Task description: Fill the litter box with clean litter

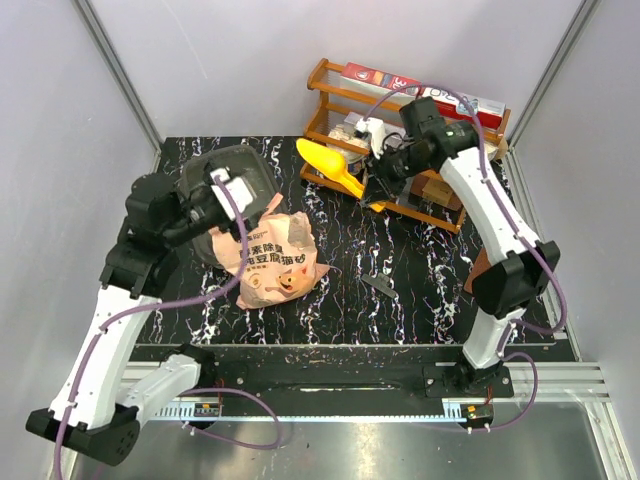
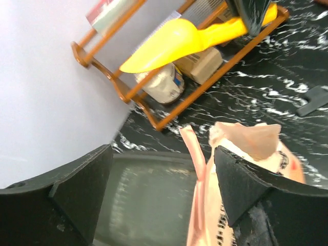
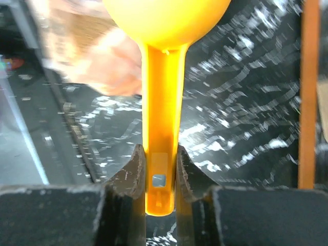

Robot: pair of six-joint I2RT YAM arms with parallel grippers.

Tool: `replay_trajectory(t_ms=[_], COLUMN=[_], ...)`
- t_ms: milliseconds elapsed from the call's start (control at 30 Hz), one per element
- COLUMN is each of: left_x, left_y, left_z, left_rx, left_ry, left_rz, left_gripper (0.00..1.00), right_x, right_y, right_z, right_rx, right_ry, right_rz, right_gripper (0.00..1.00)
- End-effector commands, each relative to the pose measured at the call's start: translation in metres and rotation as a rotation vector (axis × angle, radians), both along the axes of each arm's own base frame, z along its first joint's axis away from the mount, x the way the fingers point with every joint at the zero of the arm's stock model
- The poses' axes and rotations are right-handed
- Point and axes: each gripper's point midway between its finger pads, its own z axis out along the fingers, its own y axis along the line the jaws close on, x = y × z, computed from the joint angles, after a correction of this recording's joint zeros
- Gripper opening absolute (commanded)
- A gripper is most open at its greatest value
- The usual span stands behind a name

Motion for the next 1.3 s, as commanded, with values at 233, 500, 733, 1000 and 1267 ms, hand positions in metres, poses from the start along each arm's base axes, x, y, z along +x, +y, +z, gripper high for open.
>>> replay_trajectory(t_ms=[233,500,733,1000,1267], left_x=[0.008,0.011,0.036,0.055,0.056], left_y=[-0.043,-0.075,-0.086,-0.099,-0.094], left_z=[0.047,0.038,0.031,0.026,0.007], left_rx=[0.365,0.404,0.478,0.512,0.558], left_ry=[-1.013,-1.116,-1.137,-1.139,-1.052], left_rz=[-0.058,-0.083,-0.033,-0.021,-0.026], left_gripper=[0.94,0.92,0.88,0.6,0.0], right_x=[-0.094,-0.096,-0.108,-0.11,-0.109], right_y=[0.04,0.04,0.04,0.04,0.04], right_z=[0.068,0.065,0.059,0.057,0.059], right_rx=[0.388,0.367,0.326,0.309,0.308], right_ry=[0.407,0.435,0.439,0.446,0.441], right_rz=[0.281,0.243,0.259,0.255,0.235], right_gripper=[0.0,0.0,0.0,0.0,0.0])
